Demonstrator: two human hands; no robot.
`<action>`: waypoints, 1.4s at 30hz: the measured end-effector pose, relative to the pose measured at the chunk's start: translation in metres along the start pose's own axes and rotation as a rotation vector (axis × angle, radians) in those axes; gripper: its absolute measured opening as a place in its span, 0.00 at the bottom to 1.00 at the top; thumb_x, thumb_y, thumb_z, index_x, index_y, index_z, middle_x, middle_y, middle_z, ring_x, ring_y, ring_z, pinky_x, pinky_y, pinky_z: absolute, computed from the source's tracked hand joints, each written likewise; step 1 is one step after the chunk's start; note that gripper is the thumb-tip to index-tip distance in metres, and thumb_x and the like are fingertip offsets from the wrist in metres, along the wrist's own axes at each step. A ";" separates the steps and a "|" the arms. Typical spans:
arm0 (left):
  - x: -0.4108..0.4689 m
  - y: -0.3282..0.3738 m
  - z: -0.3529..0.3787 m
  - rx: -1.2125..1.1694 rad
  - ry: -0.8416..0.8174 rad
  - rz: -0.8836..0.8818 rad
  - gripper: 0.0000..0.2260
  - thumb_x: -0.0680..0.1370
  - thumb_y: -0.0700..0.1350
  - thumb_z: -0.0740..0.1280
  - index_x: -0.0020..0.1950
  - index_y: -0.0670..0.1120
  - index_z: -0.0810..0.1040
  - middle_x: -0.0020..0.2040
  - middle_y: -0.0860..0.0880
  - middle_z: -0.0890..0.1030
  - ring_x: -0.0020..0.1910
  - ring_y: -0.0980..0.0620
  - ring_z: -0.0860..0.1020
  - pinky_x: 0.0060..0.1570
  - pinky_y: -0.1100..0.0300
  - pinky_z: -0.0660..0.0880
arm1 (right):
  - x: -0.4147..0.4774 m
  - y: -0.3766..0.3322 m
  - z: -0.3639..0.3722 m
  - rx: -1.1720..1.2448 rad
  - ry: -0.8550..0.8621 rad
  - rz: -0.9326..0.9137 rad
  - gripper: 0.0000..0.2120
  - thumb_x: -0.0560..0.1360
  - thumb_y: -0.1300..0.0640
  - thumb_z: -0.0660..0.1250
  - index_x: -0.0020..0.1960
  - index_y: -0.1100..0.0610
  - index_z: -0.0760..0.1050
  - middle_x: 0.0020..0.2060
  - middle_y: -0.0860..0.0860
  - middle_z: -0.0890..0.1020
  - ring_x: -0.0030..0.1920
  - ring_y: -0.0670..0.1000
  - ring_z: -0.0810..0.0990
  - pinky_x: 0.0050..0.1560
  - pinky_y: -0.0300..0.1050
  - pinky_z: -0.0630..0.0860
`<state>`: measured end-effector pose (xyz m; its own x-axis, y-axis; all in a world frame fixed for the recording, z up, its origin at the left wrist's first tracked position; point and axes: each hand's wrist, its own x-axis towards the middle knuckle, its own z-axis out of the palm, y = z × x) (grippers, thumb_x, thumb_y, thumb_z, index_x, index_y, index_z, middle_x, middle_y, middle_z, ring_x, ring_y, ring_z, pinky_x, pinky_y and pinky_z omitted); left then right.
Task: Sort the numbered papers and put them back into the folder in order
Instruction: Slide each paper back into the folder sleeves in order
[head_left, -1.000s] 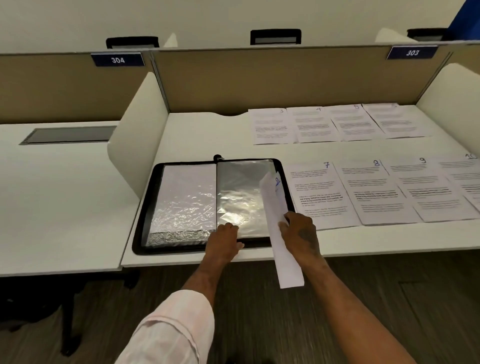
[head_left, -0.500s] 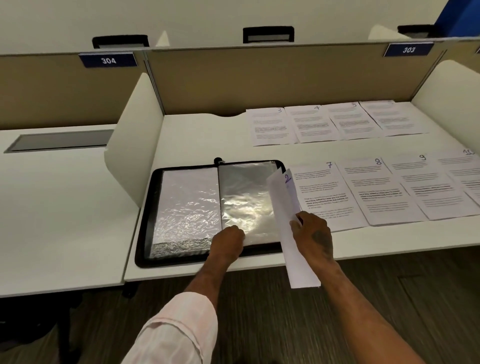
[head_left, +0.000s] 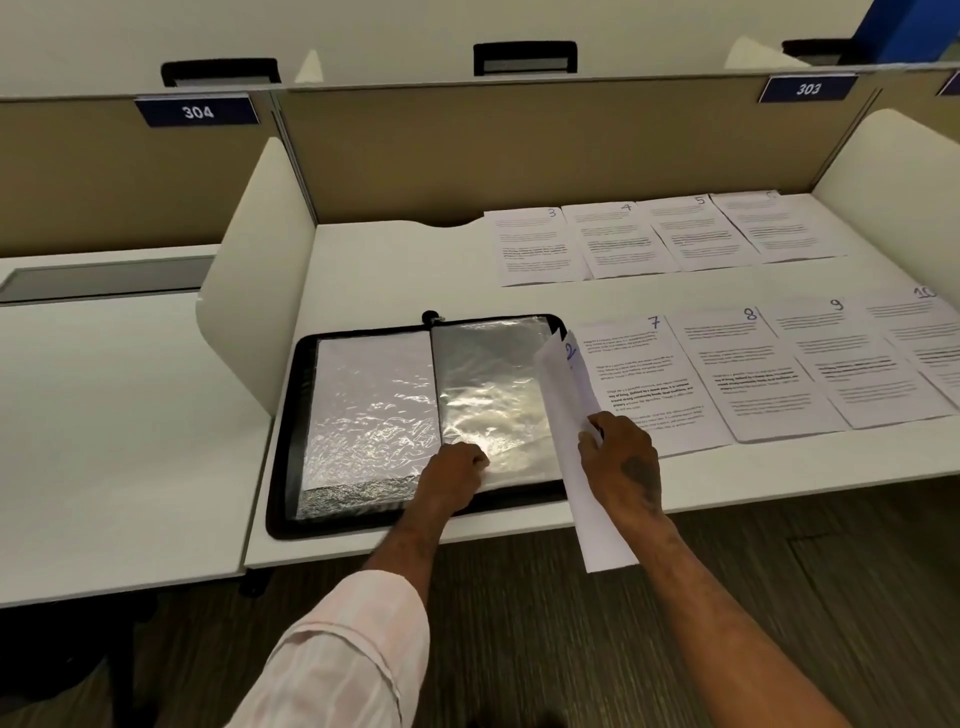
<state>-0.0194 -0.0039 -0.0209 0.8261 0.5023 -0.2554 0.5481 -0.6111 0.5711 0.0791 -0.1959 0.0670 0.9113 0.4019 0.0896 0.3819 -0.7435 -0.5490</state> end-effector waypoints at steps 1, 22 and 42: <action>-0.001 0.001 0.000 0.026 0.013 -0.005 0.06 0.78 0.44 0.66 0.50 0.49 0.83 0.51 0.49 0.83 0.50 0.48 0.80 0.52 0.52 0.77 | -0.001 -0.001 0.000 0.008 0.003 -0.002 0.14 0.80 0.53 0.64 0.62 0.59 0.76 0.55 0.56 0.81 0.53 0.55 0.80 0.54 0.45 0.75; -0.003 0.001 0.010 0.016 0.080 0.013 0.06 0.77 0.43 0.65 0.52 0.50 0.81 0.50 0.50 0.82 0.49 0.48 0.80 0.50 0.53 0.77 | -0.011 0.016 -0.008 0.058 0.065 -0.028 0.12 0.79 0.56 0.66 0.60 0.59 0.77 0.53 0.56 0.81 0.51 0.54 0.80 0.52 0.43 0.74; 0.005 0.004 0.008 0.005 0.068 -0.039 0.13 0.78 0.38 0.62 0.56 0.46 0.84 0.58 0.44 0.83 0.57 0.44 0.79 0.54 0.58 0.72 | -0.090 0.040 0.013 -0.351 -0.238 -0.643 0.25 0.64 0.59 0.79 0.59 0.56 0.77 0.53 0.51 0.81 0.41 0.47 0.80 0.39 0.41 0.81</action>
<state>-0.0124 -0.0086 -0.0265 0.7937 0.5657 -0.2237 0.5803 -0.5937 0.5574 0.0107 -0.2548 0.0259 0.4511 0.8870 0.0988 0.8879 -0.4348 -0.1501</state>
